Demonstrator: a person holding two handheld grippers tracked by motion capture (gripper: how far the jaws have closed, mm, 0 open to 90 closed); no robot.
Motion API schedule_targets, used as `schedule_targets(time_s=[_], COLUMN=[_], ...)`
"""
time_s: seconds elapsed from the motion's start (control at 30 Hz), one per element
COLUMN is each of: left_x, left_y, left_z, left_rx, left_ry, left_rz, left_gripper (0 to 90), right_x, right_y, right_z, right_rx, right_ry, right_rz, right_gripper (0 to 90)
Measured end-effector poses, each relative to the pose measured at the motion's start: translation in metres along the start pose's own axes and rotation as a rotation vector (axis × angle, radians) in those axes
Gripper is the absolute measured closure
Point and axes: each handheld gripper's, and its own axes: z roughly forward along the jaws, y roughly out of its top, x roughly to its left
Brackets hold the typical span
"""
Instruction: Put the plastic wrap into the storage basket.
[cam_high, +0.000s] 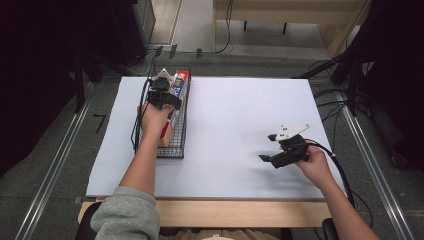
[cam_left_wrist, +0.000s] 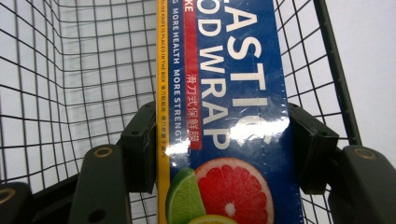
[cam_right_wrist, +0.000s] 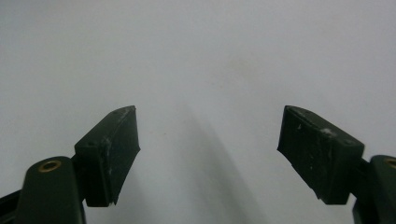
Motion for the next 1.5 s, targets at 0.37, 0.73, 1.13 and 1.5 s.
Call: schedule_targets(time_s=[0.37, 0.73, 1.13, 1.5], left_x=[-0.003, -0.004, -0.005, -0.019], left_y=[-0.003, -0.006, -0.010, -0.046], left_z=[0.009, 0.004, -0.042, -0.069], left_rx=[0.046, 0.029, -0.041, -0.074], left_ry=[-0.014, -0.032, -0.118, -0.232], left_rz=[0.008, 0.023, 0.146, 0.278], left_gripper=[36.5, 34.9, 24.3, 21.8], right_x=[0.002, 0.002, 0.002, 0.004], right_y=[-0.001, -0.002, -0.003, -0.003], right_z=[-0.002, -0.004, -0.006, -0.004], right_rx=[0.006, -0.009, -0.010, 0.001], right_ry=[0.000, 0.003, 0.001, 0.014], right_rz=[-0.007, 0.009, 0.015, 0.017], right_gripper=[20.8, 20.8, 20.8, 20.7])
